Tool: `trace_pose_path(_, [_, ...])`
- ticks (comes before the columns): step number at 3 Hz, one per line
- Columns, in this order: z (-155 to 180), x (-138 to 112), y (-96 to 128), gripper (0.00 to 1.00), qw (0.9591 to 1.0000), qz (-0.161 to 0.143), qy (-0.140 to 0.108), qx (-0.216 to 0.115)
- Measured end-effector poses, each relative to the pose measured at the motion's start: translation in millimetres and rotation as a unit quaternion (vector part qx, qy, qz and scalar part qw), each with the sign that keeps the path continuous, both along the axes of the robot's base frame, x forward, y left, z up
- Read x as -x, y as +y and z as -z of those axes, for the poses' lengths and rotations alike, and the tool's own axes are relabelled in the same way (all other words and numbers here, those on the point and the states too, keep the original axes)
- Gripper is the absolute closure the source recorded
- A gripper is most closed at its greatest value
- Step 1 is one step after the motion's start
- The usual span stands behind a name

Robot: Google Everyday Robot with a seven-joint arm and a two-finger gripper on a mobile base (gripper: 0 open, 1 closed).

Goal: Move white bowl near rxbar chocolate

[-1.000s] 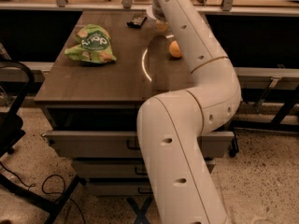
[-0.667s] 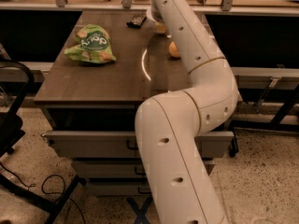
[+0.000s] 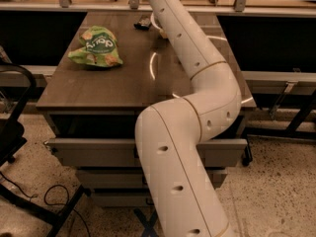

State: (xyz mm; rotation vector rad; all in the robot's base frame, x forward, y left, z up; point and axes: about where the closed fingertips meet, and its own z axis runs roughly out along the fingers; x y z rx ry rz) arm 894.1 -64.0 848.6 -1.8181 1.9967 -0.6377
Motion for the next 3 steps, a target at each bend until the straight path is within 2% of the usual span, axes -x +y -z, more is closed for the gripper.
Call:
trace_pose_path(1, [1.4, -0.8, 1.5, 1.0, 1.0, -0.001, 0.0, 0.002])
trace_pose_path(2, [5.3, -2.4, 1.9, 0.82, 1.0, -0.002, 0.001, 0.002])
trace_pose_path(3, [9.2, -3.9, 2.3, 0.59, 1.0, -0.003, 0.001, 0.002])
